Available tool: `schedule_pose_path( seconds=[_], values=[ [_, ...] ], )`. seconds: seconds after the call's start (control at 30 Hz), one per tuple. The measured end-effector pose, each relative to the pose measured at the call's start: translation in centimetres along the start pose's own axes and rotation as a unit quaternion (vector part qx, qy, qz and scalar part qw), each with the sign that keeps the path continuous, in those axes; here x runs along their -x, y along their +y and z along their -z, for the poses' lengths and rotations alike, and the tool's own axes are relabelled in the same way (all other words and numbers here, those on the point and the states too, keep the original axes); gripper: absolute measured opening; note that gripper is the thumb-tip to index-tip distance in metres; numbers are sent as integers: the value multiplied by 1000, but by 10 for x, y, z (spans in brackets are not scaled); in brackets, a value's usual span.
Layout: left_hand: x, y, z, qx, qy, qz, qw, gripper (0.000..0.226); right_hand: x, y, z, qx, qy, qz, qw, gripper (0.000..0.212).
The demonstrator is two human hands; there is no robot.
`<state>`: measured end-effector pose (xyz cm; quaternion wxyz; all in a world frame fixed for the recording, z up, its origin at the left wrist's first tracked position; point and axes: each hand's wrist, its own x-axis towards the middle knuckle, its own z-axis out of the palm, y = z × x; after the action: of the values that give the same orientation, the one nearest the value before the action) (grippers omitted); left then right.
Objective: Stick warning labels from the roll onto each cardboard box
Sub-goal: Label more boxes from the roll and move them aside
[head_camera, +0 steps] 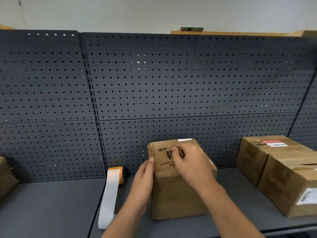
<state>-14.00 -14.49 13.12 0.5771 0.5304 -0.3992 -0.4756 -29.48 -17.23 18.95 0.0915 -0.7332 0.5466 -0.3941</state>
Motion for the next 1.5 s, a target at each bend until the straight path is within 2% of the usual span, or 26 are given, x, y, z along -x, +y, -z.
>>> schedule_pose_path(
  seconds=[0.07, 0.2, 0.33, 0.5, 0.63, 0.73, 0.83, 0.93, 1.07, 1.23, 1.27, 1.37, 1.43, 1.5],
  values=[
    [1, 5, -6, -15, -4, -9, 1000, 46, -4, 24, 15, 13, 35, -29, 999, 22],
    [-5, -3, -8, -72, -2, -31, 997, 43, 1, 64, 24, 17, 0, -69, 997, 32],
    [-4, -1, -12, -108, 4, -53, 993, 51, 10, 87, 19, -62, 11, -59, 996, 19],
    [-12, -1, -15, -162, 4, -56, 985, 52, 10, 95, 7, -122, 45, -52, 990, 29],
    [-11, 0, -13, -166, 17, -56, 984, 55, 9, 96, 3, -128, 52, -39, 990, 32],
    [-4, -3, -7, -147, 17, -46, 988, 54, 11, 93, 0, -120, 64, -27, 990, 31],
    [-1, -17, 12, -141, 50, -45, 988, 64, 17, 85, -3, -48, 91, 17, 995, 25],
    [5, -33, 43, -166, 94, -59, 980, 47, 21, 71, -6, 4, 102, 98, 990, 19],
    [10, -63, 98, -272, 164, -44, 947, 41, 28, 41, -19, -6, 58, 174, 983, 21],
    [2, -97, 149, -421, 232, 15, 877, 42, 38, 10, -54, -29, -13, 233, 972, 24],
    [1, -101, 154, -433, 234, 24, 870, 43, 39, 6, -61, -24, -18, 245, 969, 25],
    [-2, -101, 159, -403, 202, 44, 892, 64, 44, -11, -85, -28, -35, 289, 956, 25],
    [-4, -99, 161, -440, 194, 57, 875, 78, 49, -22, -102, -39, -71, 320, 944, 25],
    [-6, -98, 163, -450, 199, 57, 869, 78, 53, -30, -120, -47, -113, 325, 938, 26]
  ],
)
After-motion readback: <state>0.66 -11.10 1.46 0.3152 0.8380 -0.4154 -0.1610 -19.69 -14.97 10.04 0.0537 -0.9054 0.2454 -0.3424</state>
